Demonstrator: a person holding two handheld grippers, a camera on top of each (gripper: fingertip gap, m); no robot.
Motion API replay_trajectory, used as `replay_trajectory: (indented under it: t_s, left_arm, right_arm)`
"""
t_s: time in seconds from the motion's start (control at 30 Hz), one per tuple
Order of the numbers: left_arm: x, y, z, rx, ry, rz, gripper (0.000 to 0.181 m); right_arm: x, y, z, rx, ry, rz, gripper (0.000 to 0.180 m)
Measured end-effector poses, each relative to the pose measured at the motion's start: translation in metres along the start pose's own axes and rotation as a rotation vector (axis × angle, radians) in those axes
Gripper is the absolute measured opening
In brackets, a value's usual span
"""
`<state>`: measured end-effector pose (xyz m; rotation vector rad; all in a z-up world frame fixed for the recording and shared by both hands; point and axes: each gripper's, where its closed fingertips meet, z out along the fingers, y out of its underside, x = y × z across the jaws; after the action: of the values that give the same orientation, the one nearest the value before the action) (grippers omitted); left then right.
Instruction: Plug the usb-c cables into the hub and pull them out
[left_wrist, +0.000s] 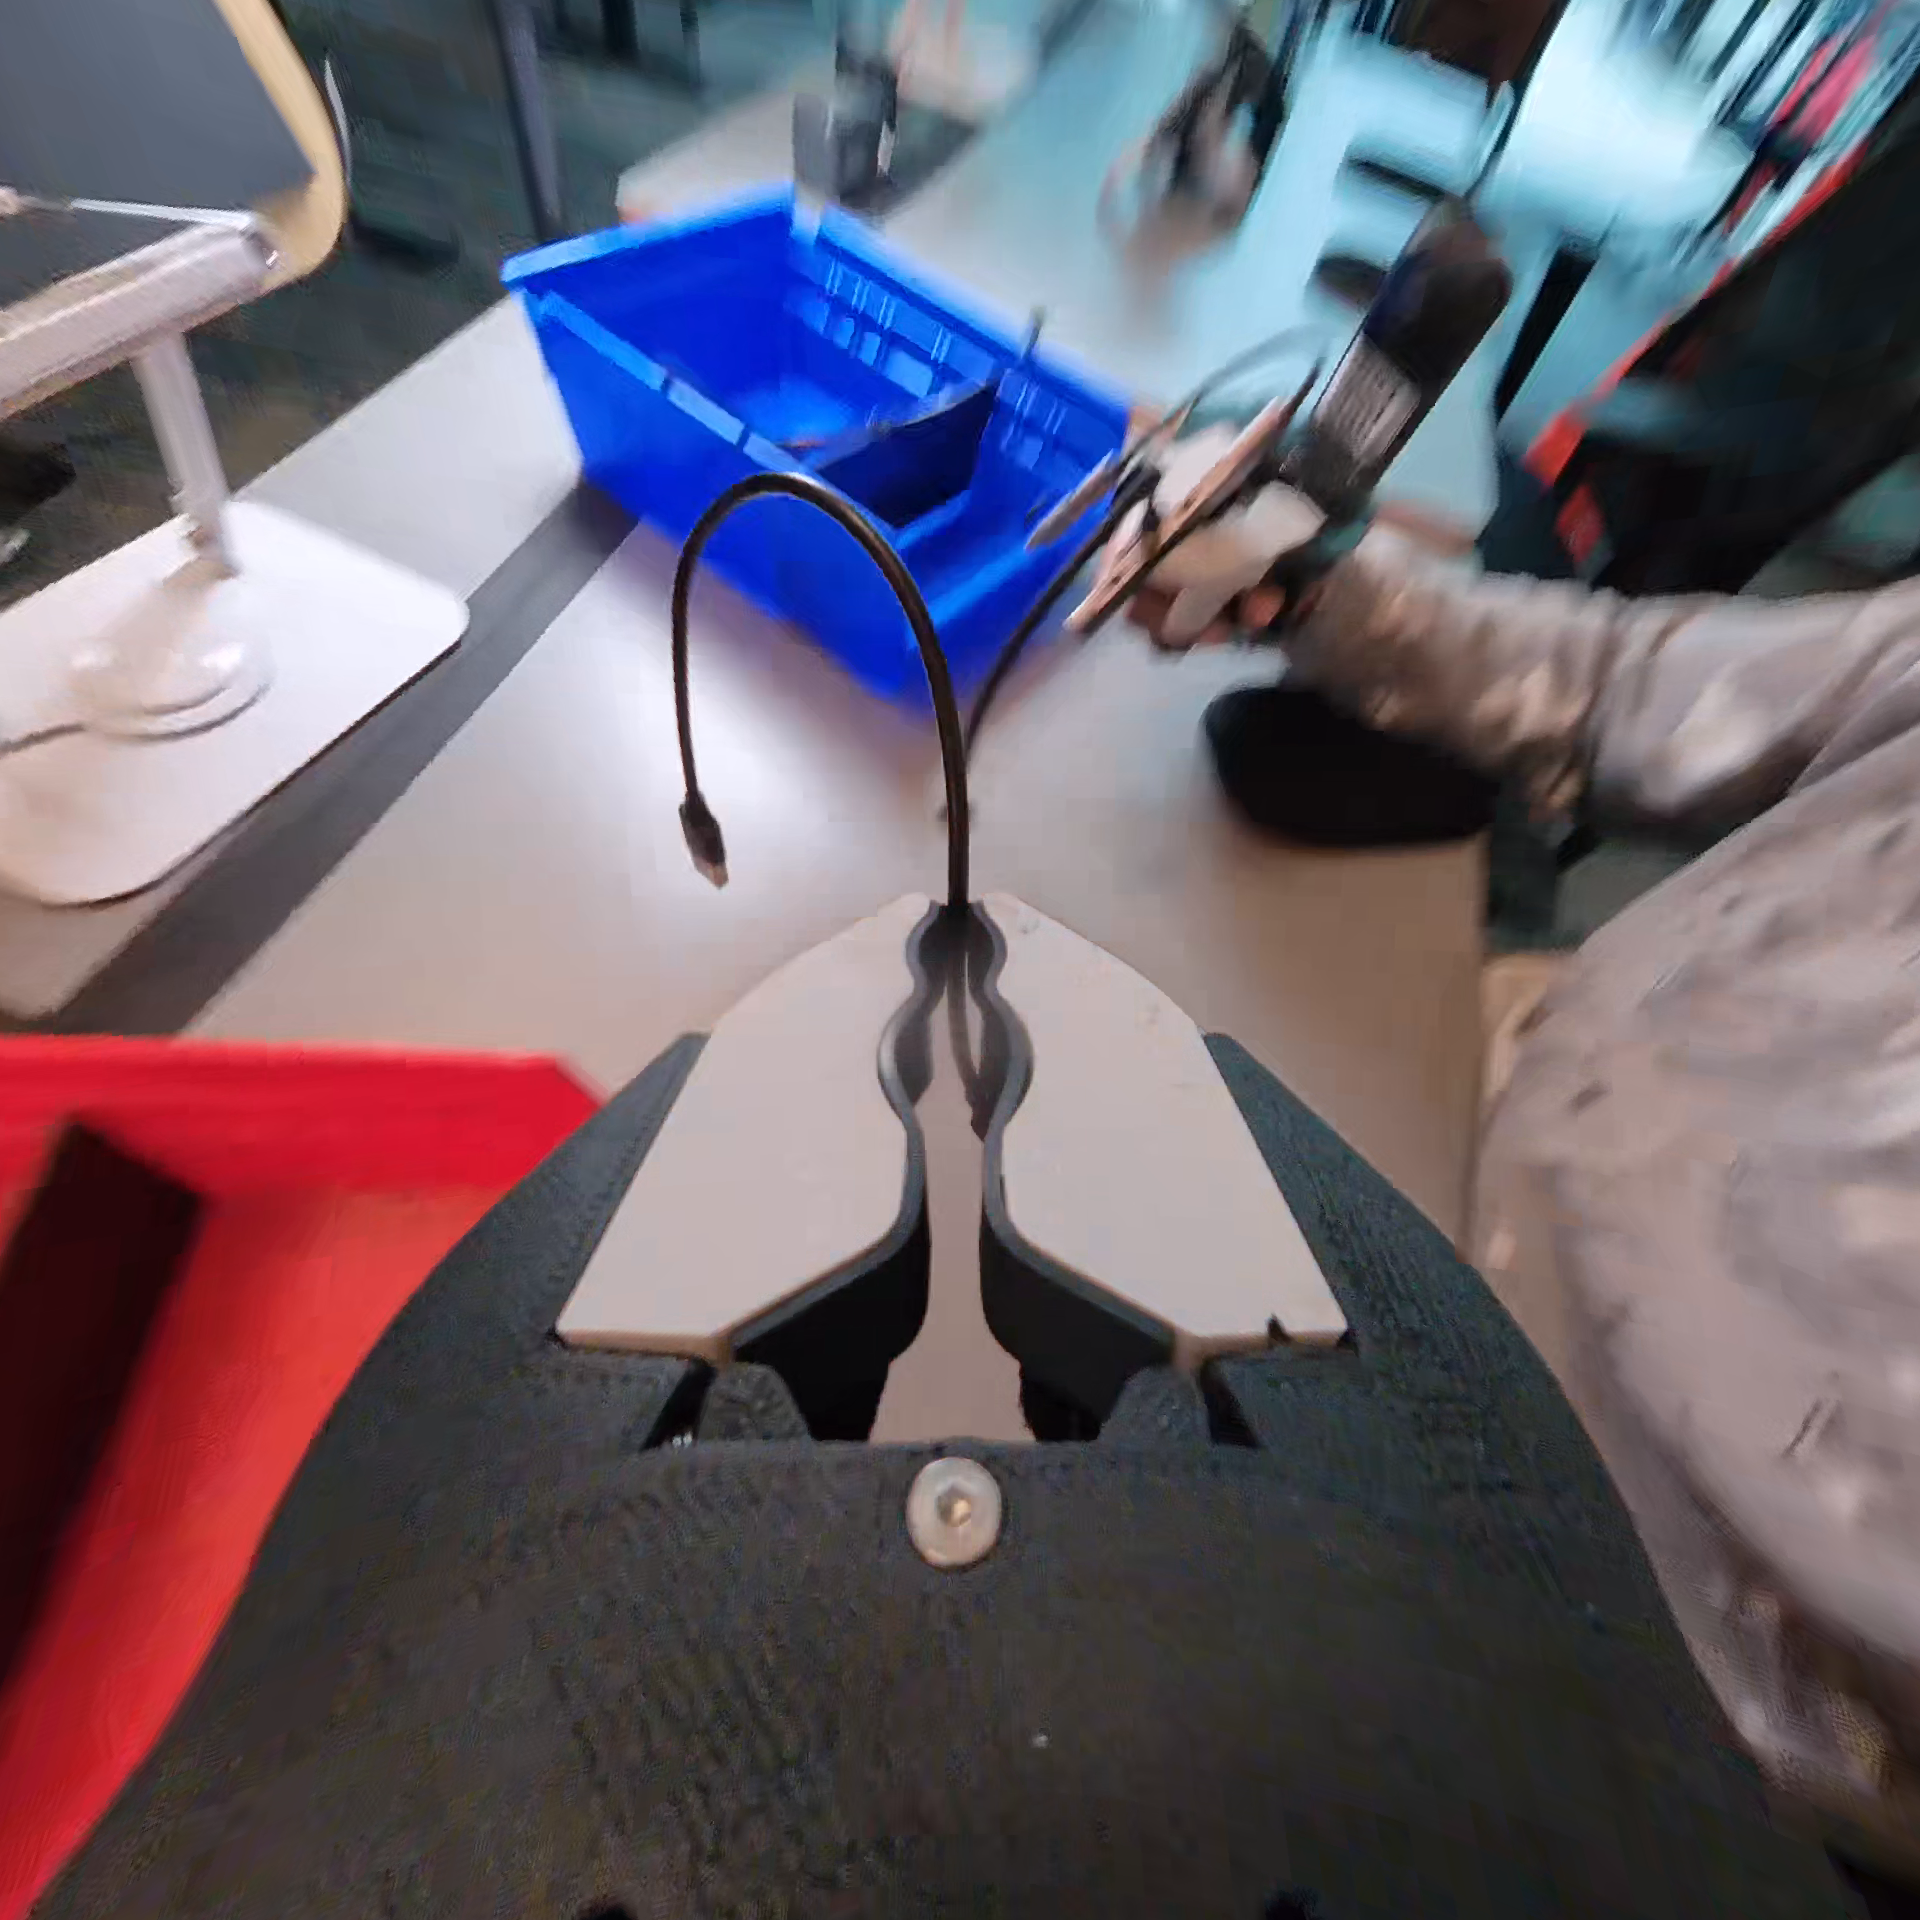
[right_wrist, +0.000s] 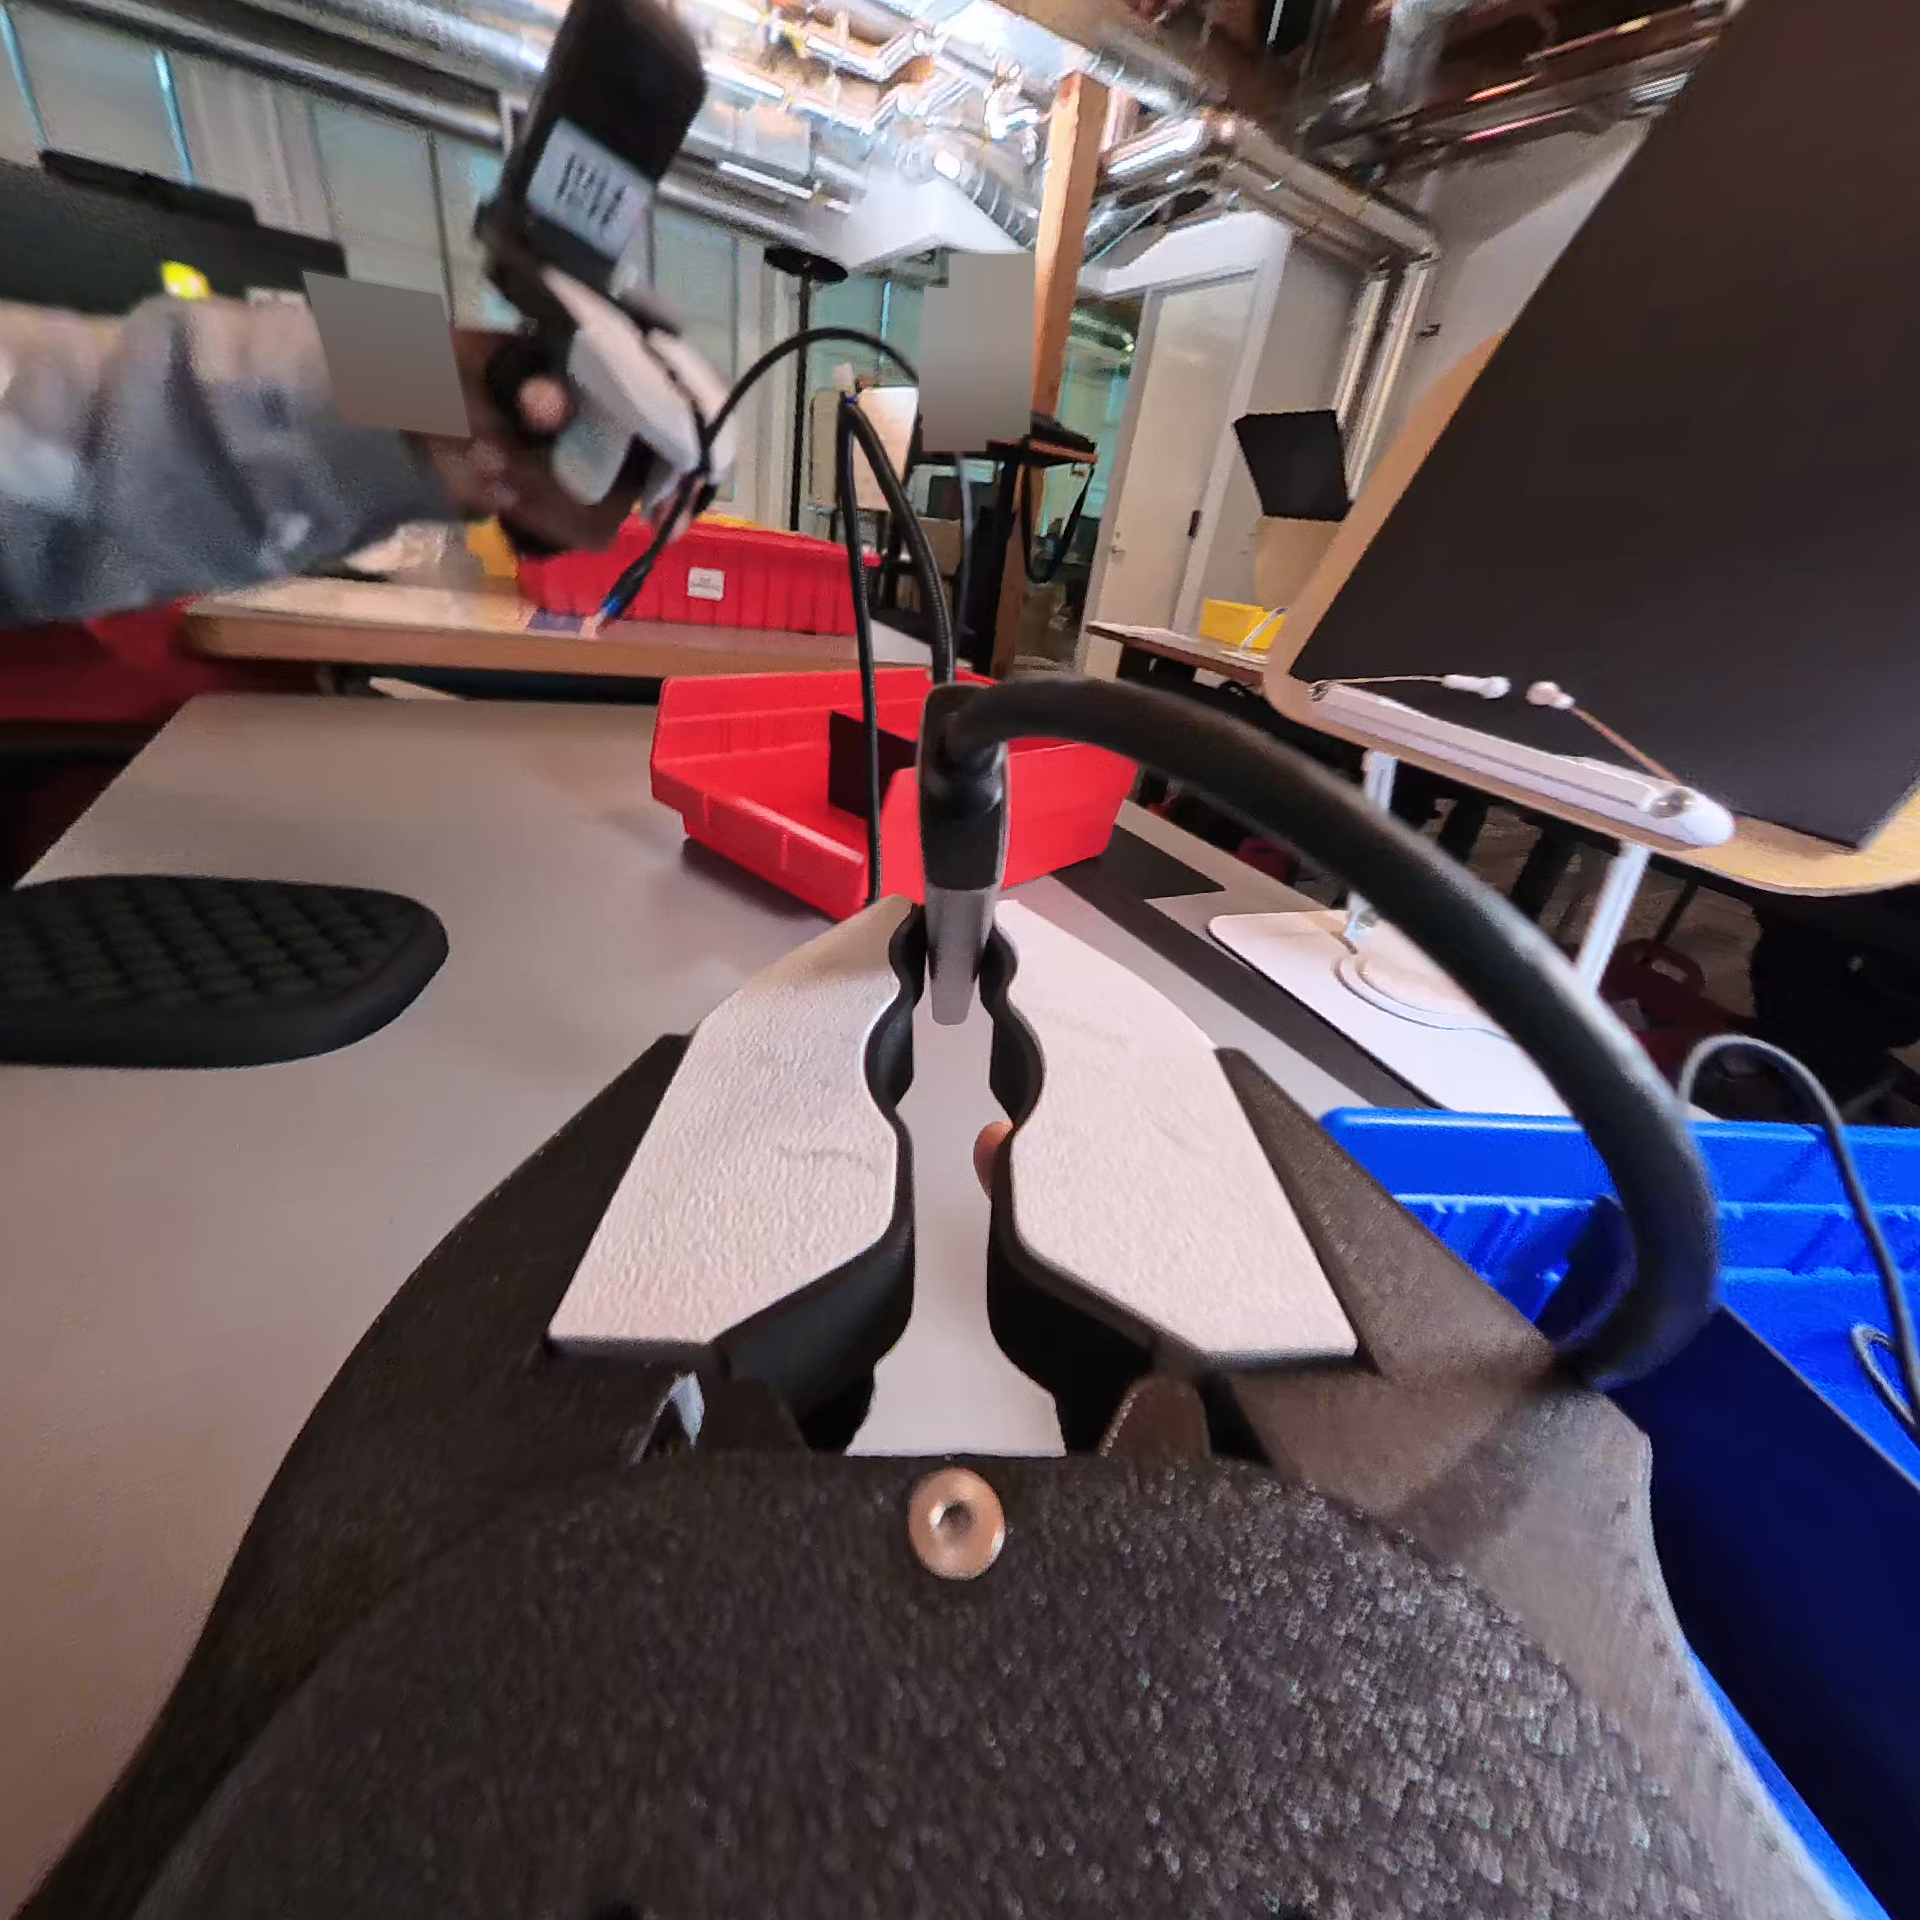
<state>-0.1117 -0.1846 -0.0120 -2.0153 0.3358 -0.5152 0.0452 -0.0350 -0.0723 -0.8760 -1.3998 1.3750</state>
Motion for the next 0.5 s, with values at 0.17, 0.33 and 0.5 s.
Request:
replay_trajectory:
  t_s: [0.17, 0.33, 0.5]
  left_arm:
    - [0.011, 0.037, 0.056, 0.370, 0.089, -0.440, 0.003]
    - [-0.014, 0.103, 0.102, 0.411, -0.079, -0.673, 0.003]
    - [0.016, 0.130, 0.116, 0.137, -0.041, -0.560, 0.014]
  right_arm:
    - [0.017, -0.004, -0.011, 0.024, 0.081, 0.013, 0.009]
    - [0.022, -0.001, -0.015, 0.017, 0.106, 0.019, 0.009]
    - [0.021, 0.002, -0.013, 0.002, 0.101, 0.015, 0.009]
